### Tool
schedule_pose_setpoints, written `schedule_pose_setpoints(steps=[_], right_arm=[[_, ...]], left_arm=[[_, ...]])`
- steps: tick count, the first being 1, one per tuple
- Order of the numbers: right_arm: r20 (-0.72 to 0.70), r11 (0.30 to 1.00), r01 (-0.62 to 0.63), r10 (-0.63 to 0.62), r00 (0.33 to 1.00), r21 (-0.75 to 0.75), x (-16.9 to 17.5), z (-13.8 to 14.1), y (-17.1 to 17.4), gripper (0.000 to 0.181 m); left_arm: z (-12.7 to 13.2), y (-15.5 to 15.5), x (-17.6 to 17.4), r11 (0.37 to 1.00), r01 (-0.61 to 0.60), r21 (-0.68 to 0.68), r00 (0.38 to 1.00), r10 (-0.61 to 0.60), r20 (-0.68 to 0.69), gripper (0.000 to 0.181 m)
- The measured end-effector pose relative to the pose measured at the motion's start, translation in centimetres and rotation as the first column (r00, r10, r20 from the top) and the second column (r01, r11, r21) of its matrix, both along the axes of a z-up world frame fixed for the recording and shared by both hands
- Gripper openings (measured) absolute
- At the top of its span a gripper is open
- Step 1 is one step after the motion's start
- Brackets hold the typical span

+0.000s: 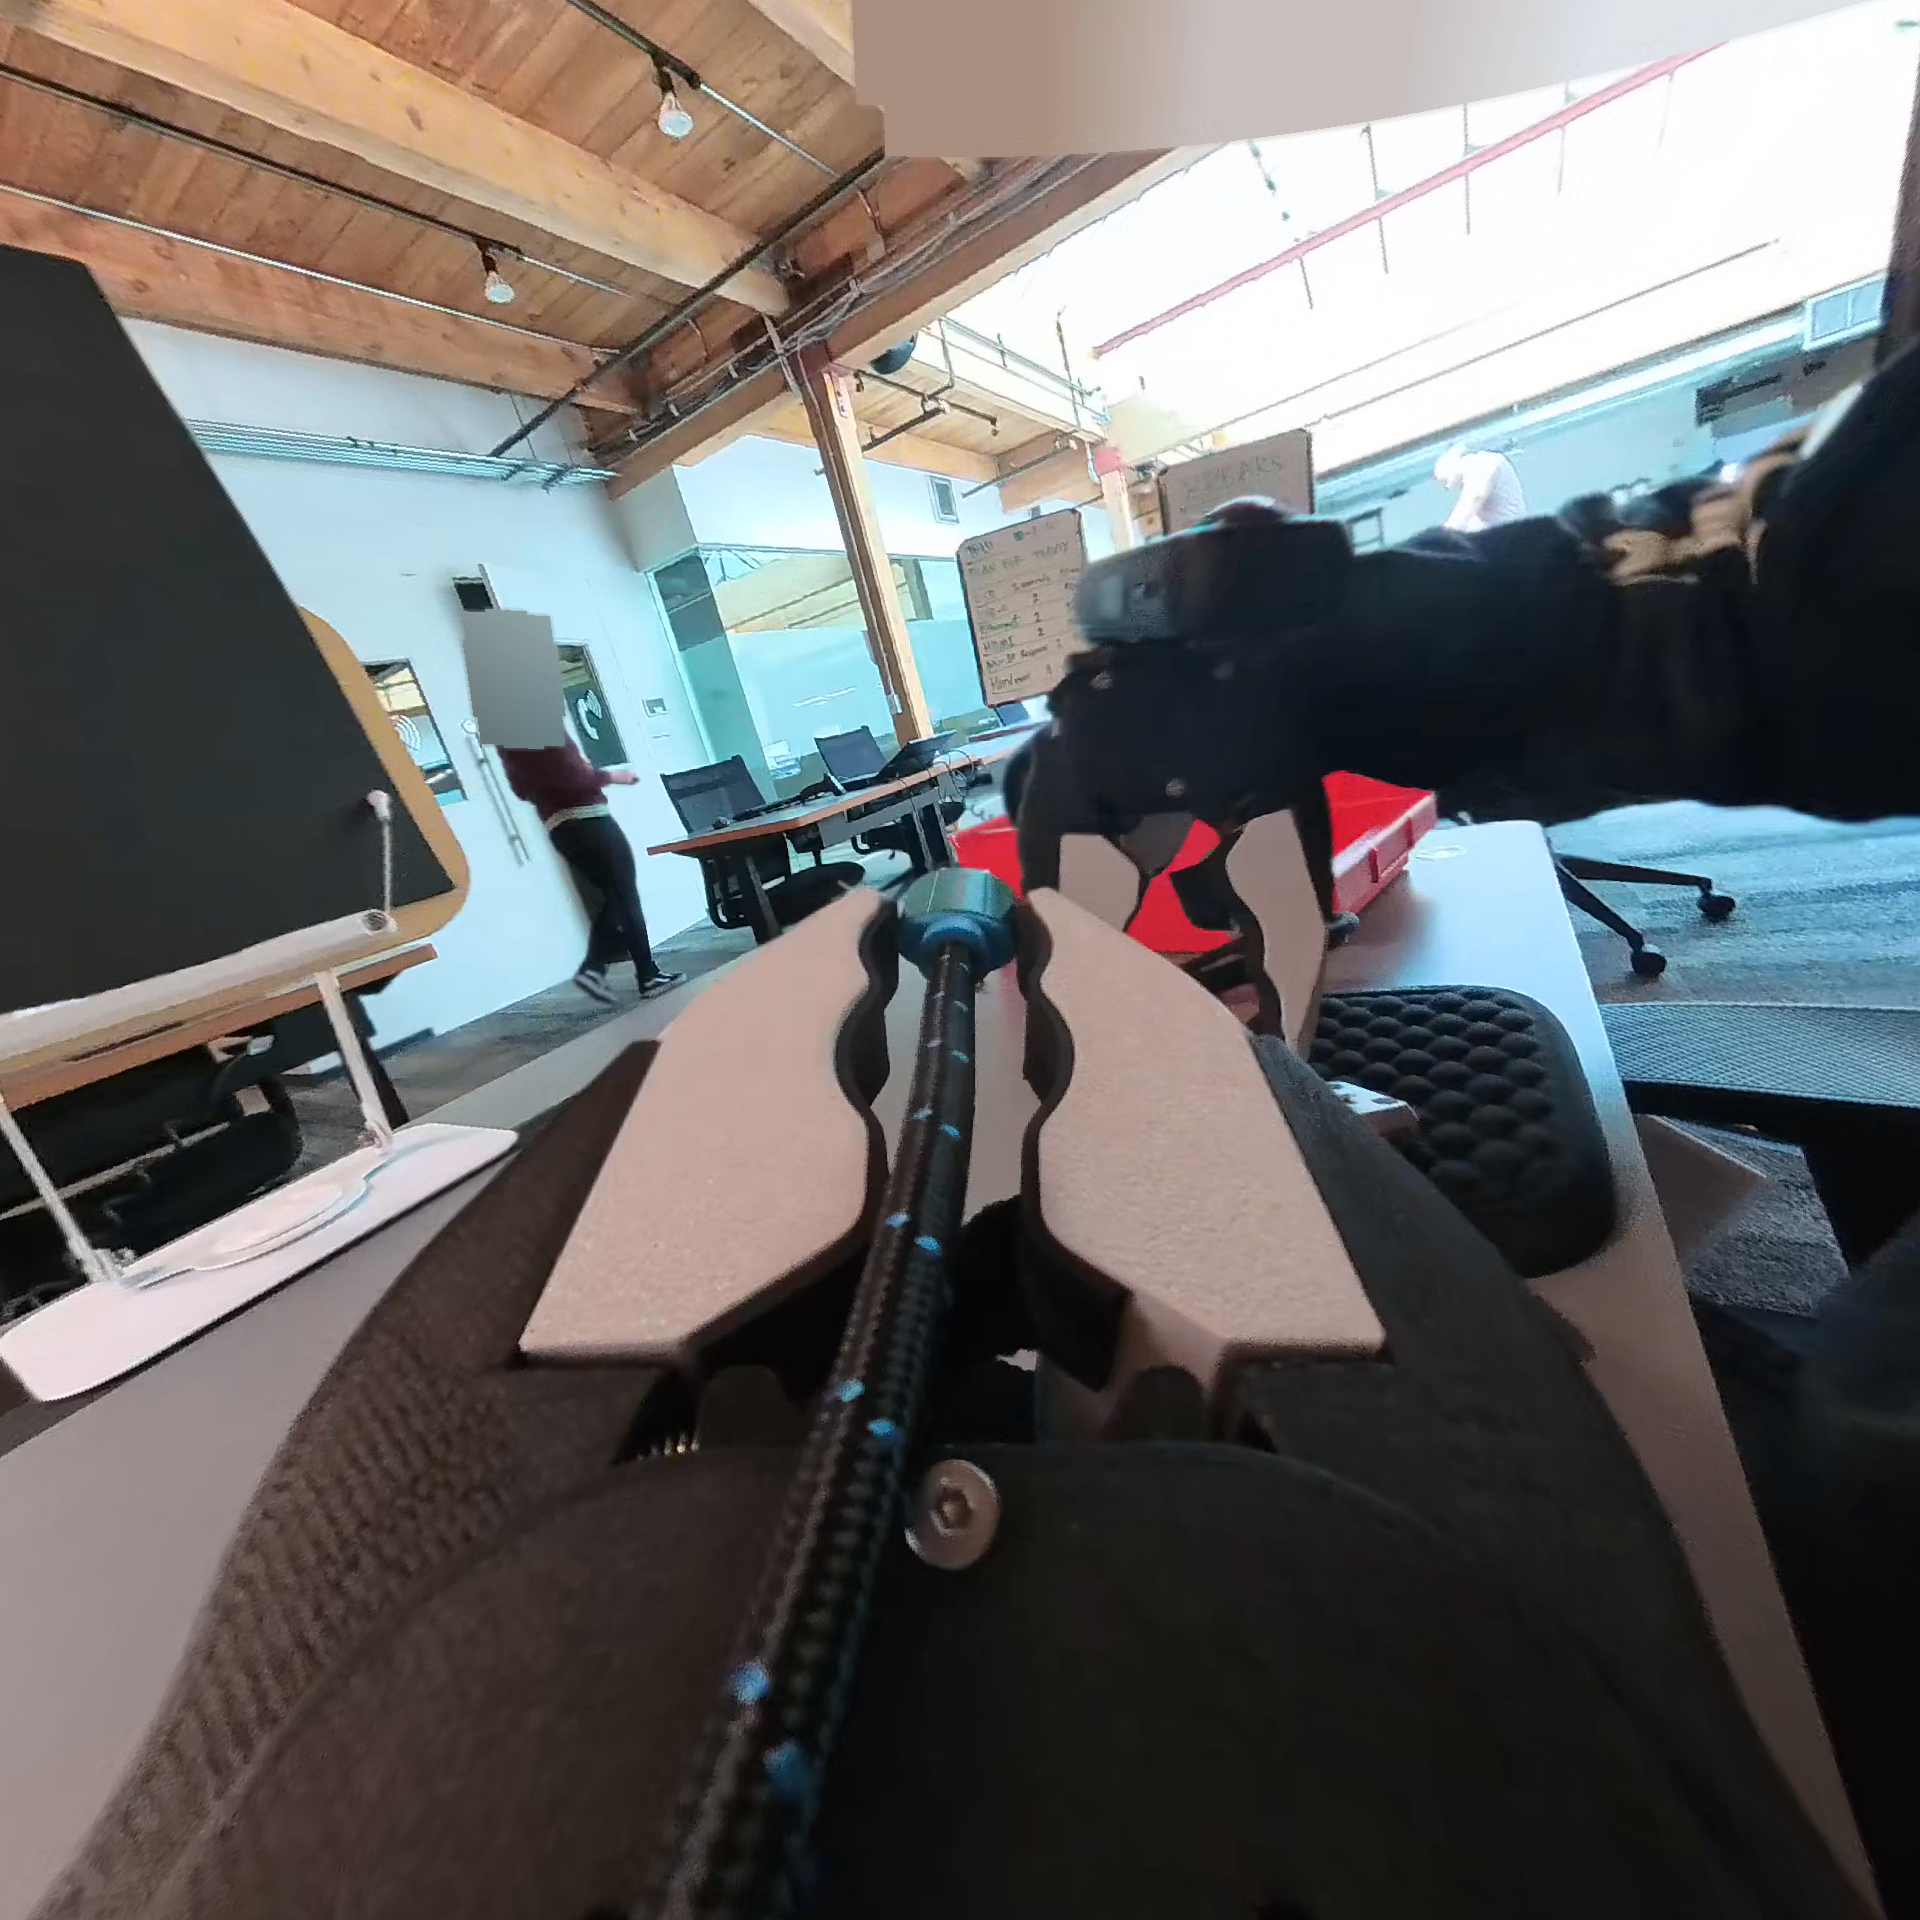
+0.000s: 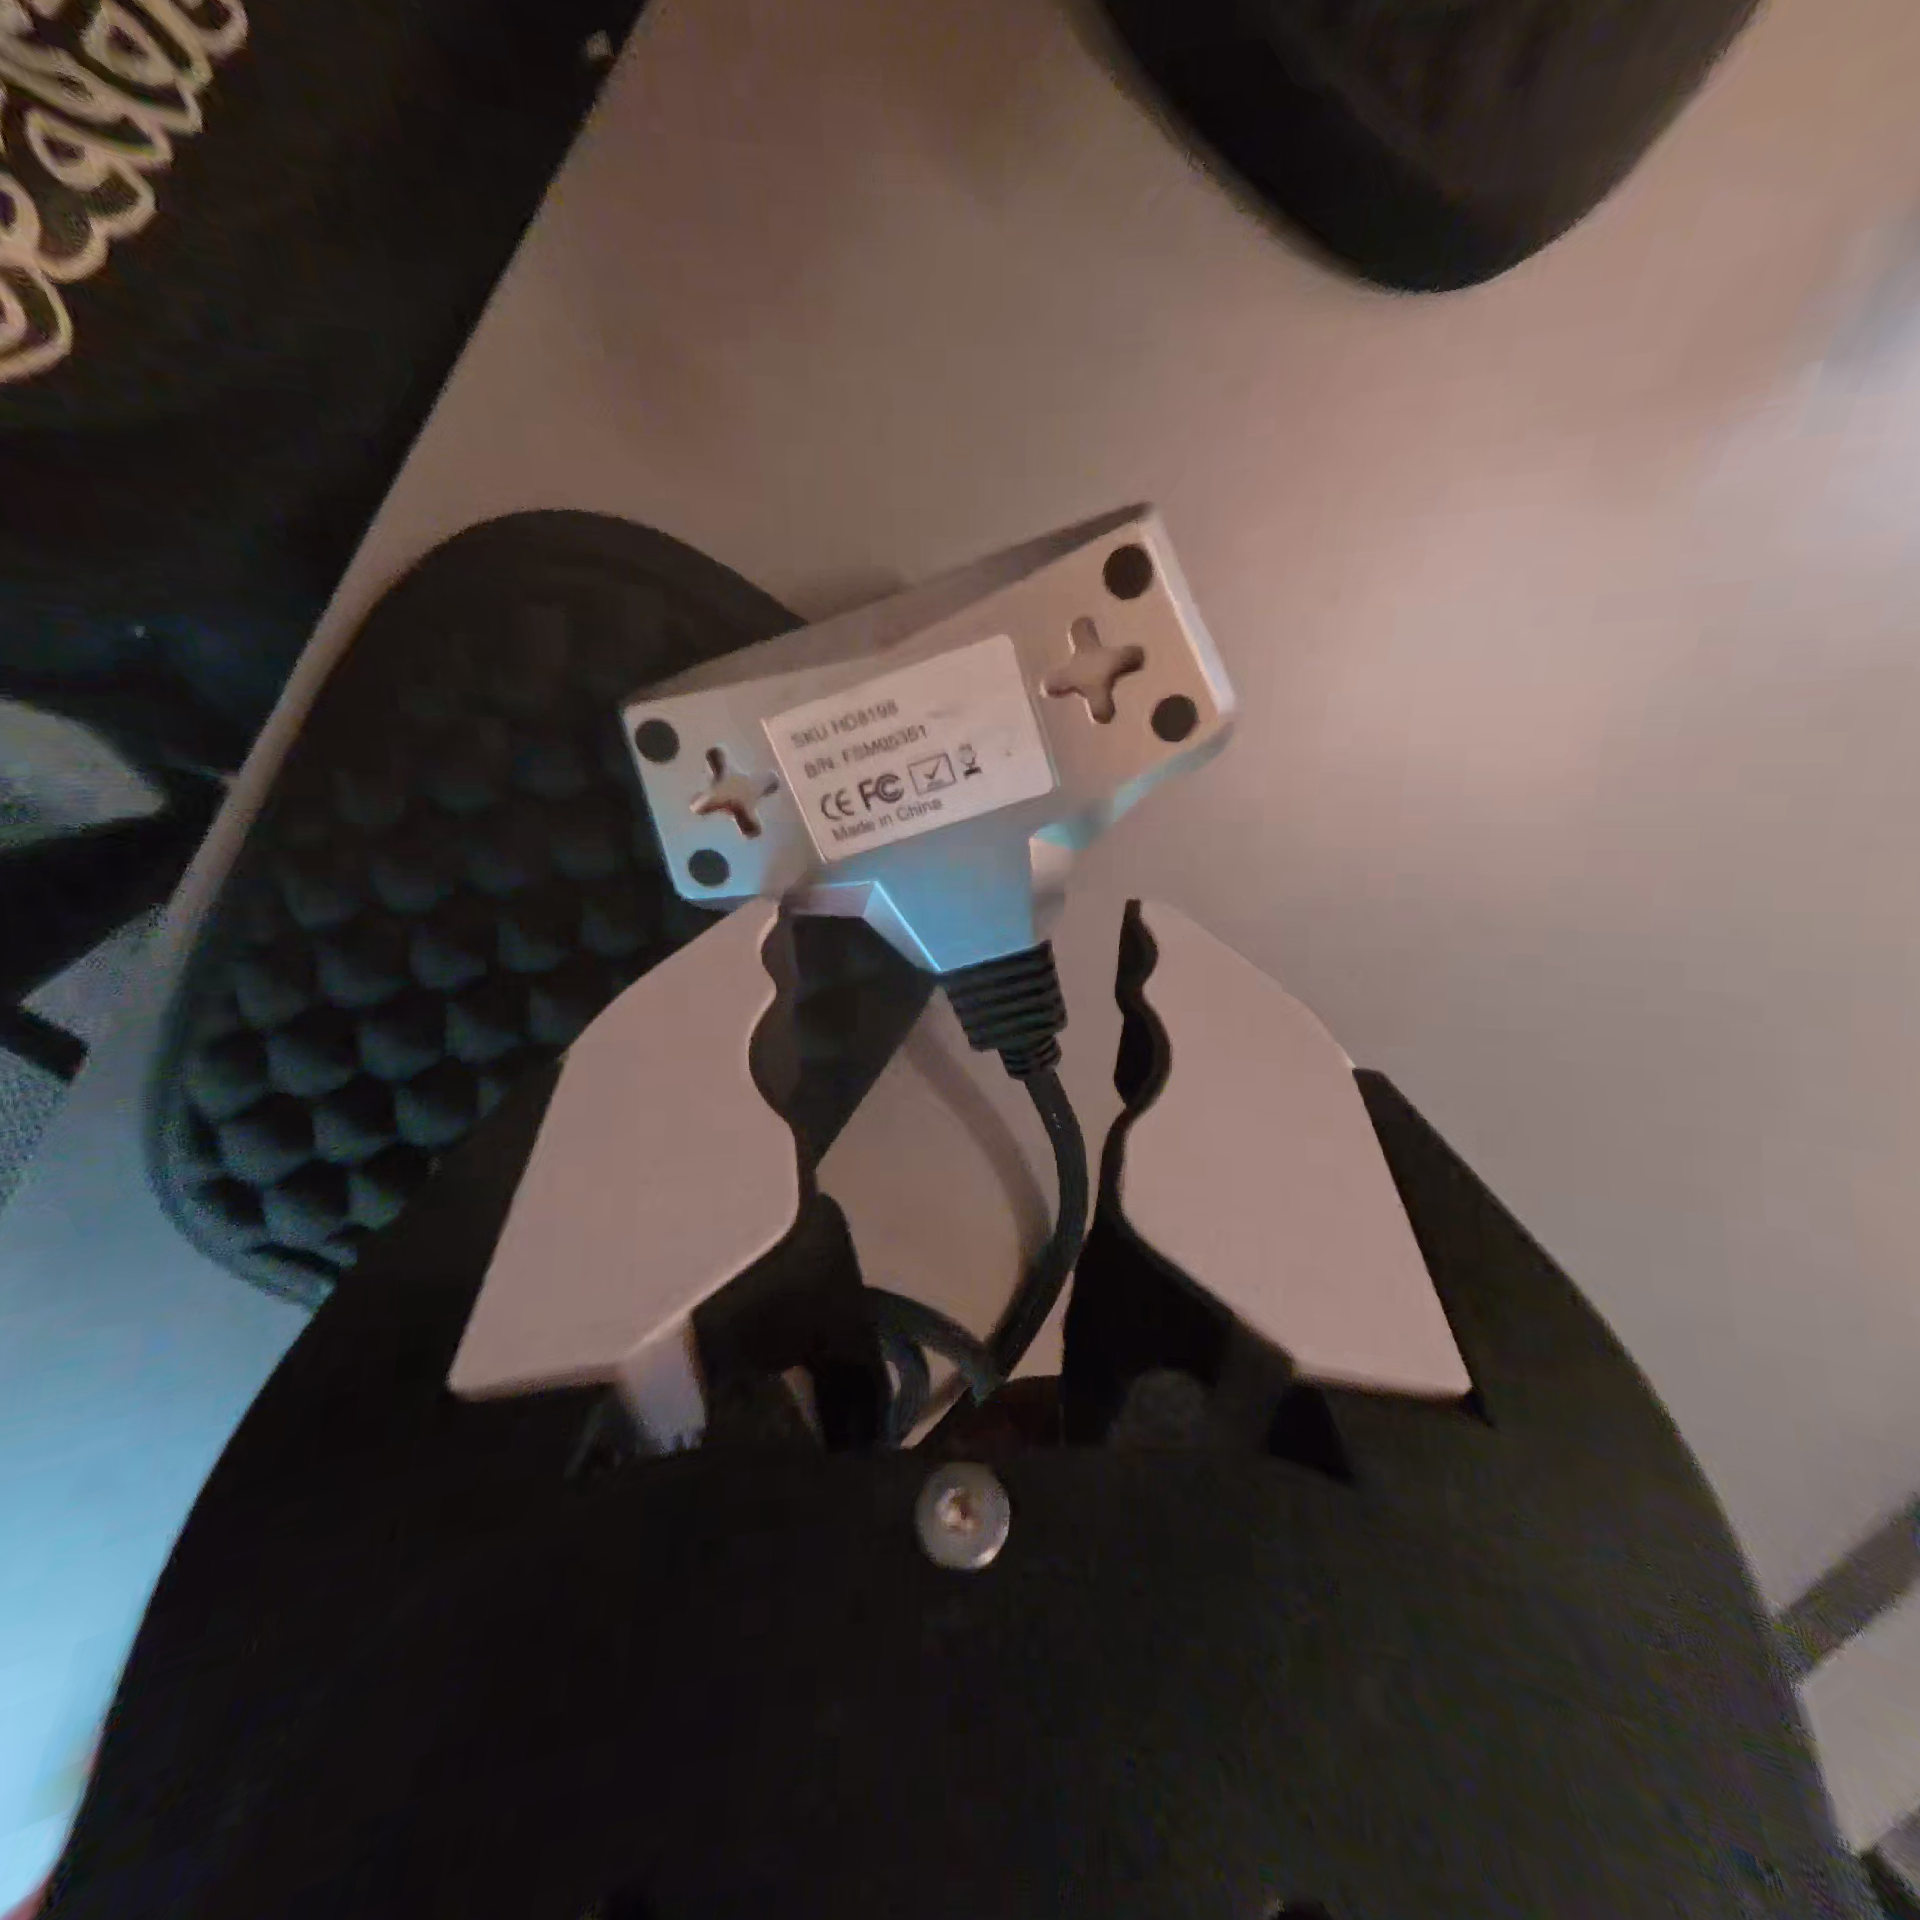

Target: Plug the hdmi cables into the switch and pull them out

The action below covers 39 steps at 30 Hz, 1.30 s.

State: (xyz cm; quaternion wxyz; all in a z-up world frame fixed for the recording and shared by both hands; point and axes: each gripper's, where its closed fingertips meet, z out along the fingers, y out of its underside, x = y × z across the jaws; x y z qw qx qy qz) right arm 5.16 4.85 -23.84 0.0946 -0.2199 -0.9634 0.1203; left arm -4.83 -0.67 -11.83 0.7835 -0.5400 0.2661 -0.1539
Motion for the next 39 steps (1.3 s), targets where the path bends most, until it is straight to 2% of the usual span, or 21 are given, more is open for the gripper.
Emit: schedule_pose_setpoints(steps=[2, 4, 6, 10, 13, 16, 19, 26, 39], right_arm=[[0.059, 0.999, -0.024, 0.022, 0.998, 0.037, -0.1, -1.7, 0.8, 0.061], [0.1, 0.998, -0.026, 0.032, 0.994, -0.058, 0.3, -2.4, 0.3, 0.049], [0.078, 0.989, 0.027, -0.015, 0.997, -0.144, 0.3, -2.0, -0.1, 0.039], [-0.119, 0.914, 0.17, -0.228, 0.966, -0.368, -0.7, 0.0, -1.5, 0.037], [-0.235, 0.812, 0.243, -0.416, 0.878, -0.53, -1.2, 1.7, -2.5, 0.037], [-0.256, 0.729, 0.273, -0.525, 0.812, -0.628, -0.9, 1.5, -3.4, 0.037], [-0.275, 0.73, 0.34, -0.58, 0.767, -0.592, -1.0, 0.9, -2.9, 0.036], [-0.267, 0.738, 0.337, -0.568, 0.779, -0.585, -0.9, 0.3, -3.2, 0.036], [-0.319, 0.762, 0.313, -0.553, 0.77, -0.567, -1.0, 0.4, -3.3, 0.036]], left_arm=[[-0.3, 0.0, 0.3, 1.0, 0.009, -0.005, 1.0, -0.009, -0.015, 0.021], [-0.5, 0.0, 0.4, 1.0, 0.01, -0.011, 1.0, -0.01, -0.025, 0.021], [-0.8, 0.1, 0.5, 1.0, 0.007, -0.028, 0.999, -0.008, -0.034, 0.021], [-1.8, 0.5, 0.9, 0.999, -0.021, -0.05, 0.994, 0.015, -0.11, 0.021], [-2.8, 0.9, 1.5, 0.997, -0.034, -0.068, 0.983, 0.021, -0.182, 0.021], [-3.5, 0.8, 2.3, 0.996, -0.016, -0.083, 0.972, -0.004, -0.233, 0.021], [-4.4, 0.6, 3.0, 0.993, 0.014, -0.121, 0.959, -0.048, -0.281, 0.021], [-6.9, 0.4, 4.0, 0.965, 0.059, -0.256, 0.92, -0.152, -0.362, 0.021], [-6.8, 0.2, 4.1, 0.963, 0.077, -0.258, 0.923, -0.167, -0.346, 0.021]])
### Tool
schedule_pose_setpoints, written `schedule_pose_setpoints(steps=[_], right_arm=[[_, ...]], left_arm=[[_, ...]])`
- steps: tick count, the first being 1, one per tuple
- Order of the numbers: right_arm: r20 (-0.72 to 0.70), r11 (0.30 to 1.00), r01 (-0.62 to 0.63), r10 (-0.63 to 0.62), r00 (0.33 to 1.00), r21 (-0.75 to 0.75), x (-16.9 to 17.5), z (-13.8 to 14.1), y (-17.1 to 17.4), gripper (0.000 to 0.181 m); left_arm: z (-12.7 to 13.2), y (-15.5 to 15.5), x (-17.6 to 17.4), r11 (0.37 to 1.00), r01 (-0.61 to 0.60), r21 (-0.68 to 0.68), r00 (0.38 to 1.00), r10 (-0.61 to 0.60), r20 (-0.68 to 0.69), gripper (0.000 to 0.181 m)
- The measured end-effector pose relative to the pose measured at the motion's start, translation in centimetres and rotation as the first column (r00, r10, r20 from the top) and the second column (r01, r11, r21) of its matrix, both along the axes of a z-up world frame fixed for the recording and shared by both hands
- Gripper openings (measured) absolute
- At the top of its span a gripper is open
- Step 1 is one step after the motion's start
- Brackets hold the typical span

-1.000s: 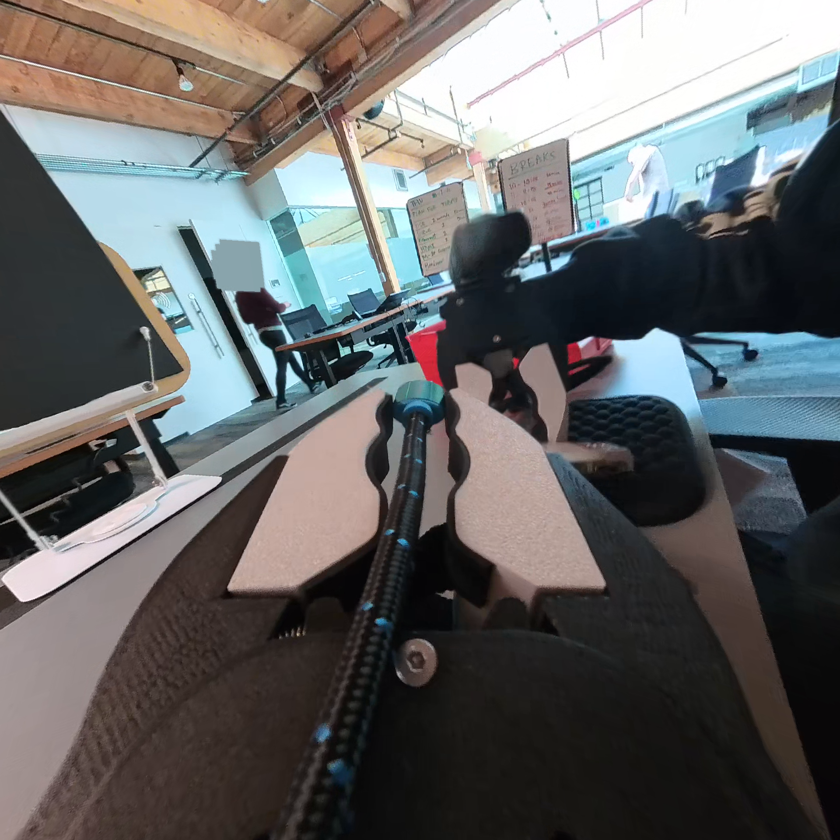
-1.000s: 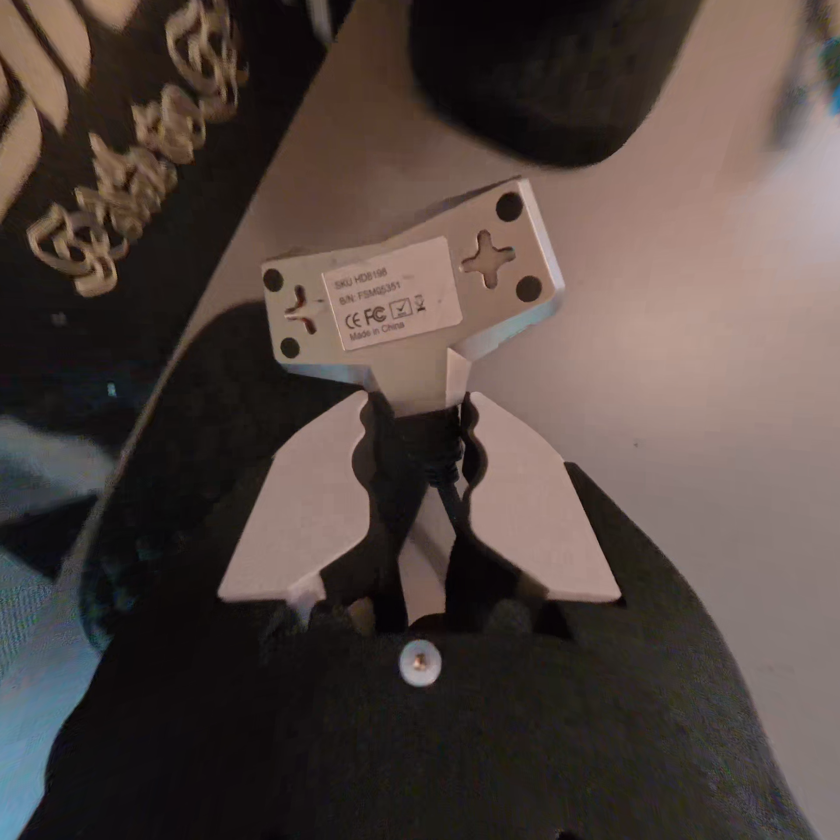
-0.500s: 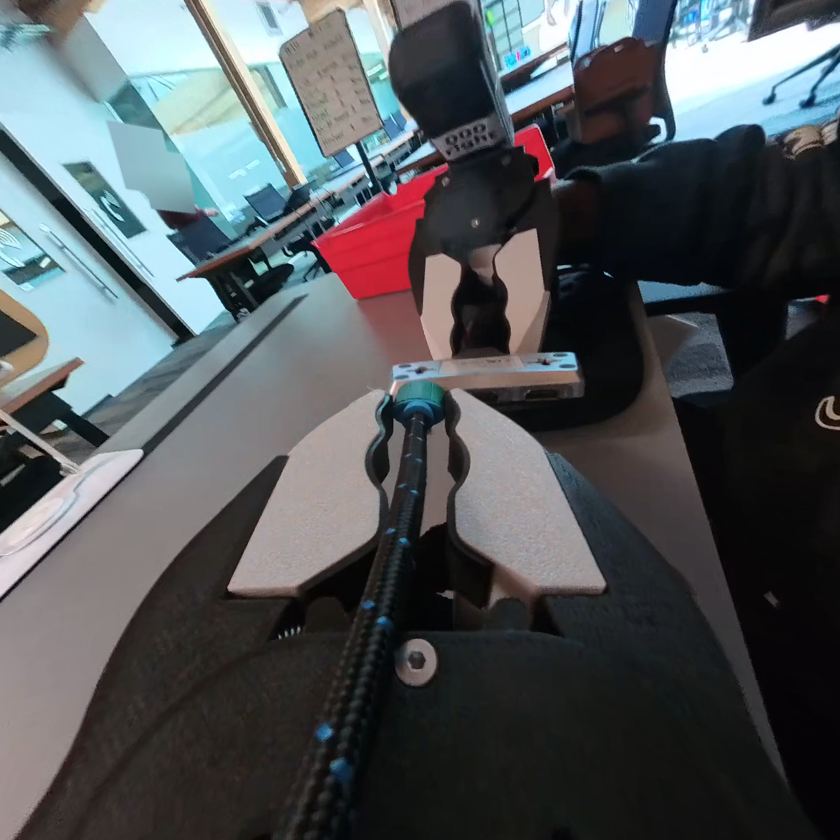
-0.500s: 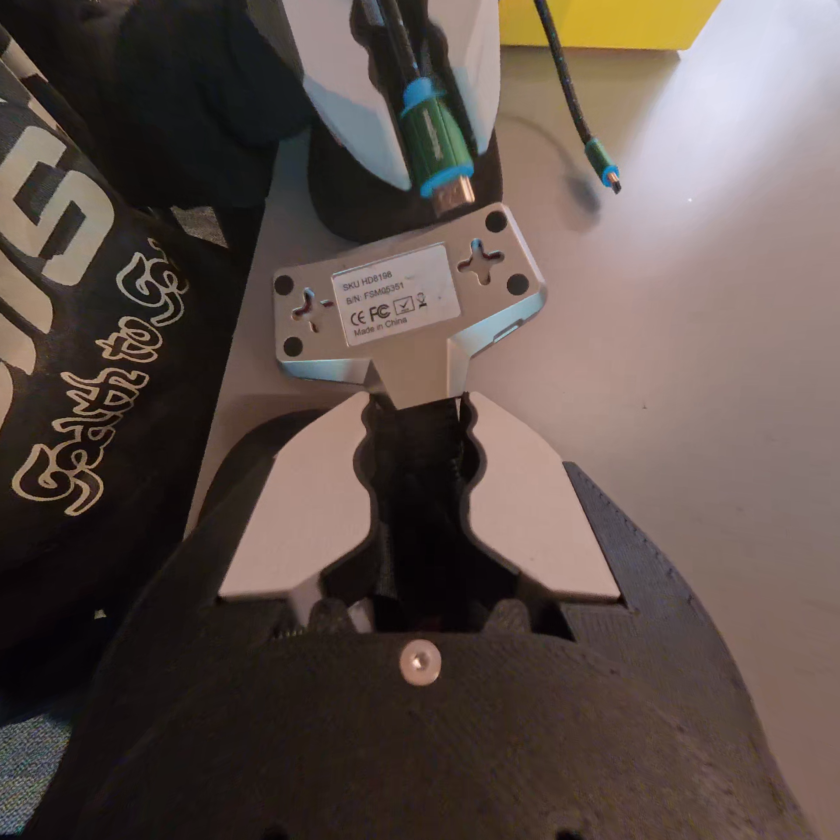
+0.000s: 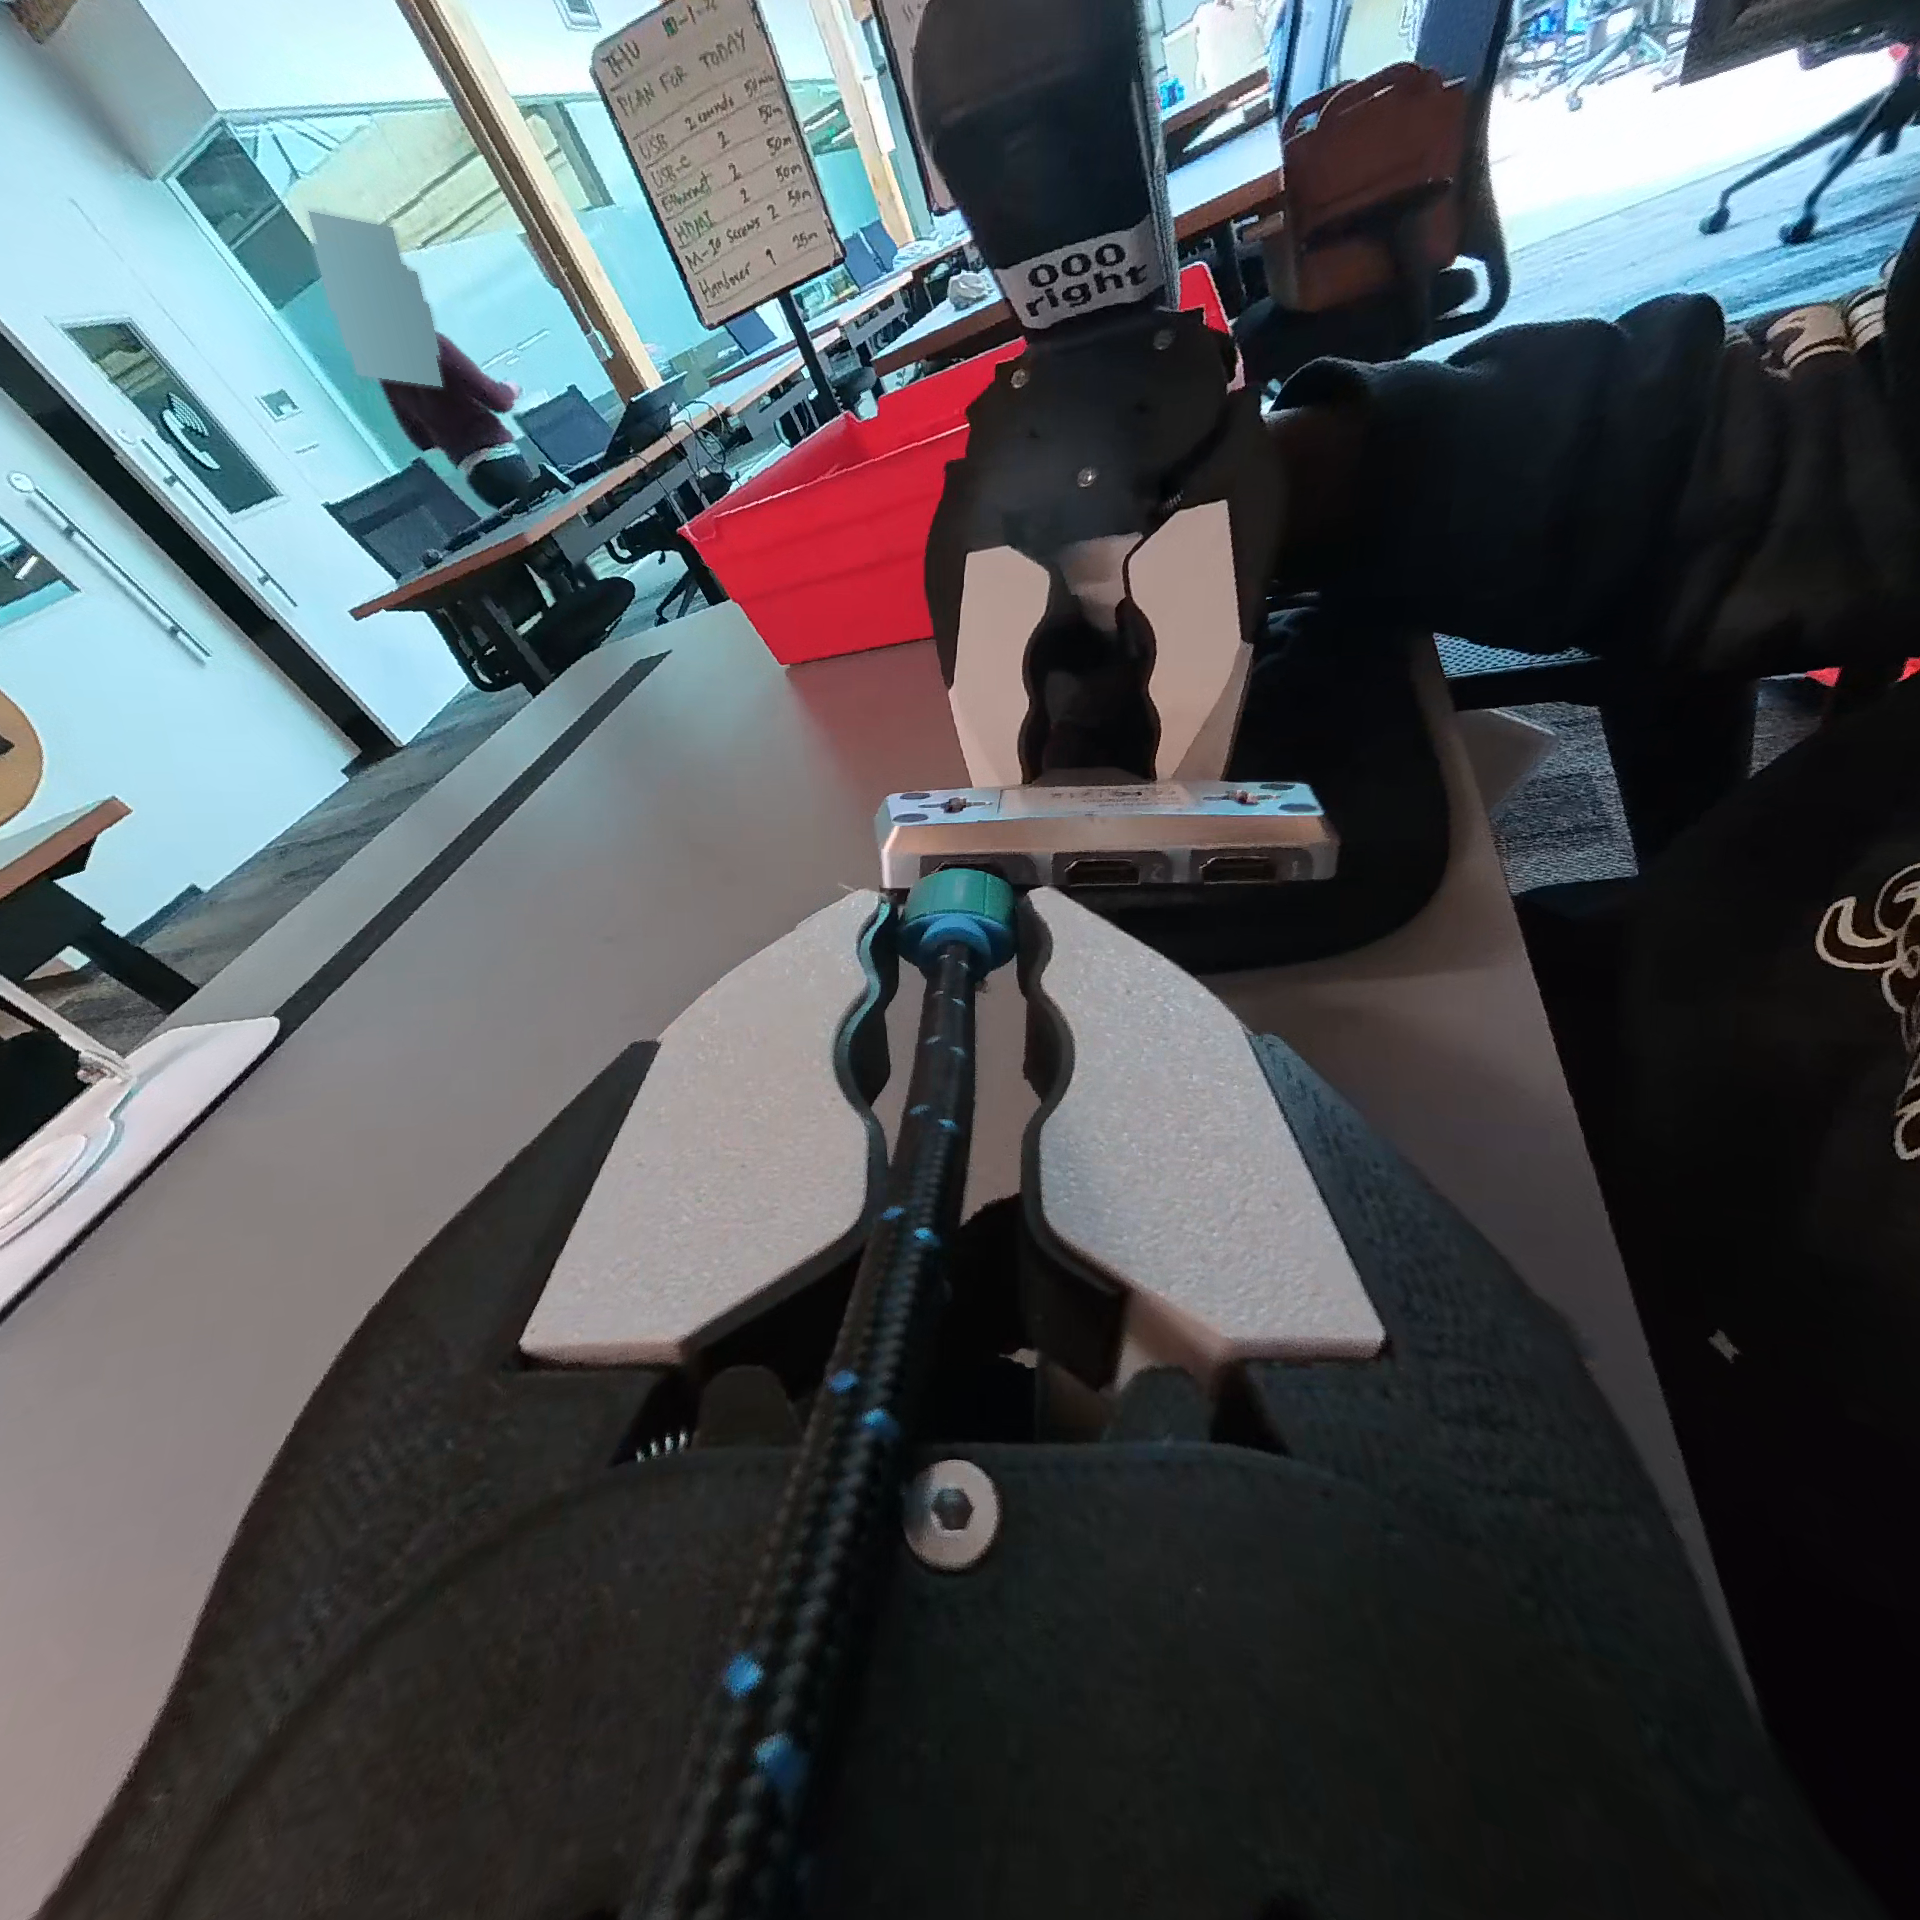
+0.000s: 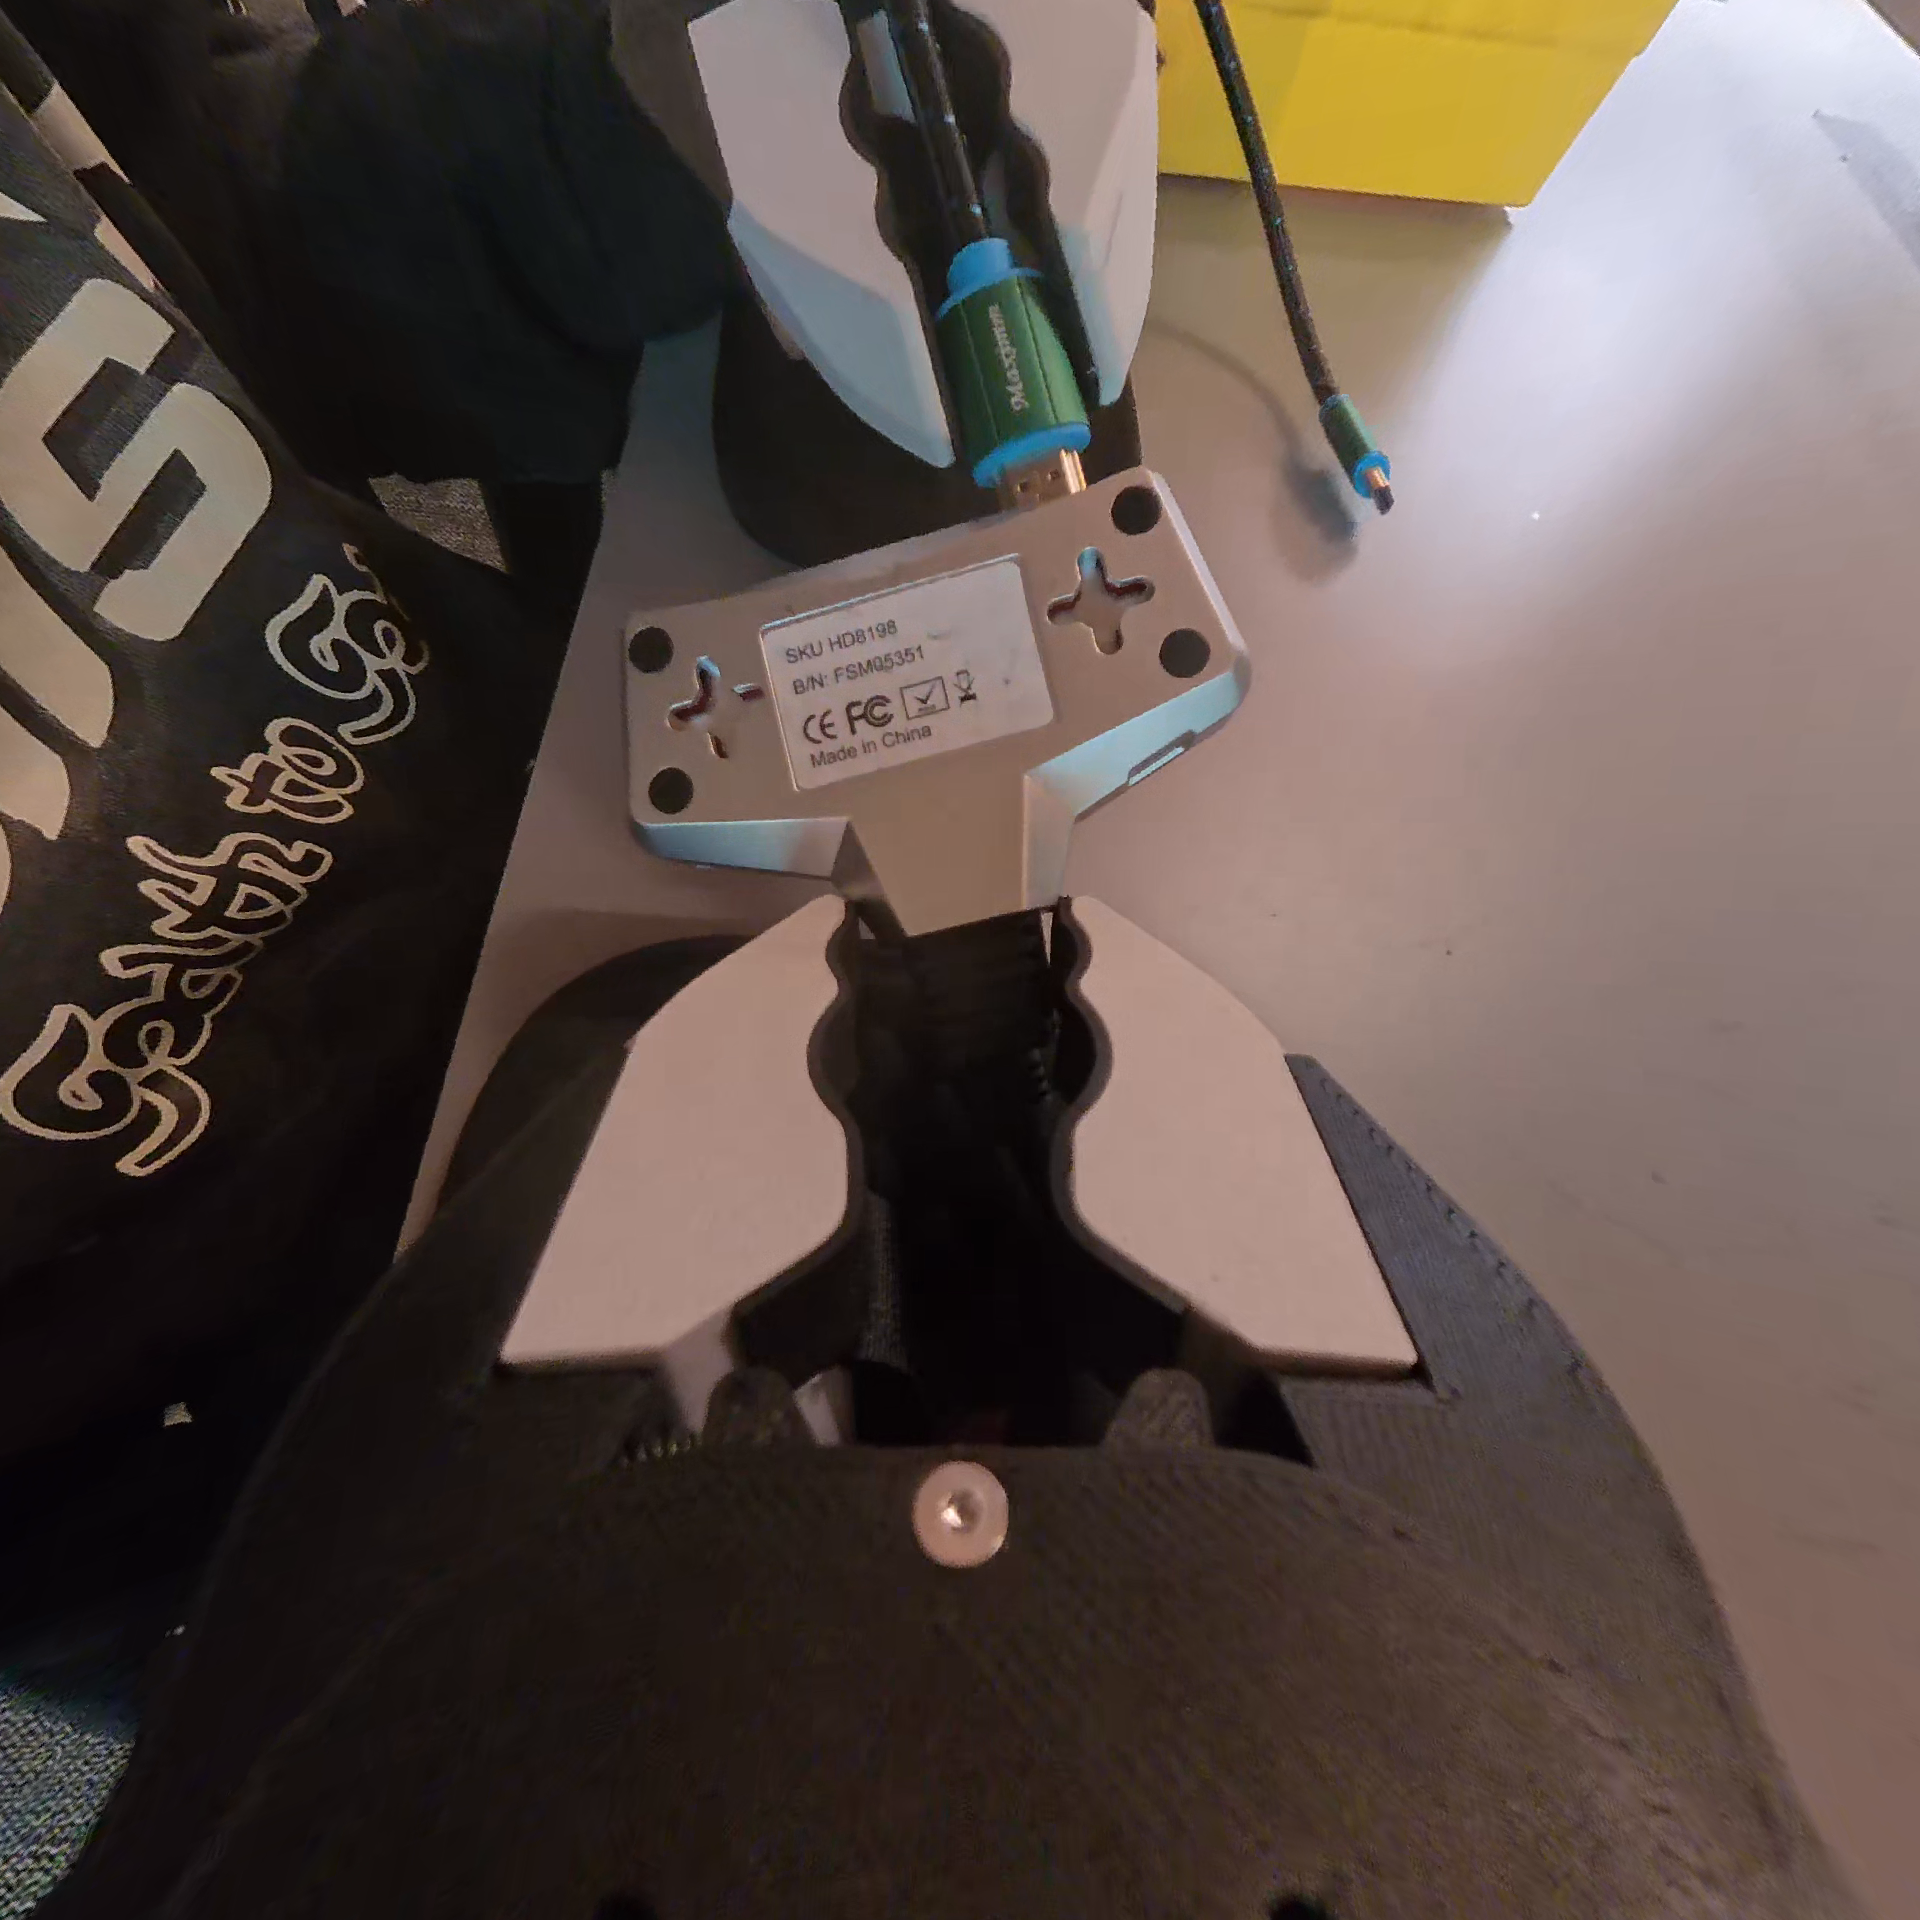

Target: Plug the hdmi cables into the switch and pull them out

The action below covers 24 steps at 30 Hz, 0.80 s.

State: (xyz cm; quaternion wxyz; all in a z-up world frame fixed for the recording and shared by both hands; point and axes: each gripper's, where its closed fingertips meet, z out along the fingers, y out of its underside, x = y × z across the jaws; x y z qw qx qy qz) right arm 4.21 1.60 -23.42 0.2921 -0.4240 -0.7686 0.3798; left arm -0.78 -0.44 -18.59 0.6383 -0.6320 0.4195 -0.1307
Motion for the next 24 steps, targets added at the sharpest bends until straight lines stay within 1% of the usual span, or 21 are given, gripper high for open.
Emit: schedule_pose_setpoints(steps=[4, 8, 11, 16, 24], right_arm=[[-0.021, 1.0, -0.002, 0.003, 1.0, 0.015, 0.0, 0.2, -0.1, 0.036], [-0.102, 0.998, -0.022, 0.029, 0.994, 0.061, 0.1, 0.9, -0.4, 0.035], [-0.158, 0.997, -0.031, 0.042, 0.987, 0.067, 0.2, 1.6, -0.5, 0.035], [-0.129, 0.995, -0.013, 0.025, 0.991, 0.095, 0.0, 1.0, -0.3, 0.035], [-0.097, 0.995, -0.014, 0.023, 0.995, 0.1, 0.0, 0.4, -0.2, 0.035]], left_arm=[[0.2, -0.1, 0.2, 1.0, 0.009, 0.014, 1.0, -0.009, 0.004, 0.021], [1.1, -0.6, 0.6, 0.998, 0.045, 0.042, 0.997, -0.047, 0.06, 0.021], [1.9, -0.8, 0.9, 0.996, 0.059, 0.067, 0.992, -0.067, 0.111, 0.021], [1.7, -0.6, 0.9, 0.997, 0.044, 0.058, 0.993, -0.05, 0.11, 0.021], [1.1, -0.5, 1.0, 0.998, 0.033, 0.058, 0.998, -0.036, 0.059, 0.021]])
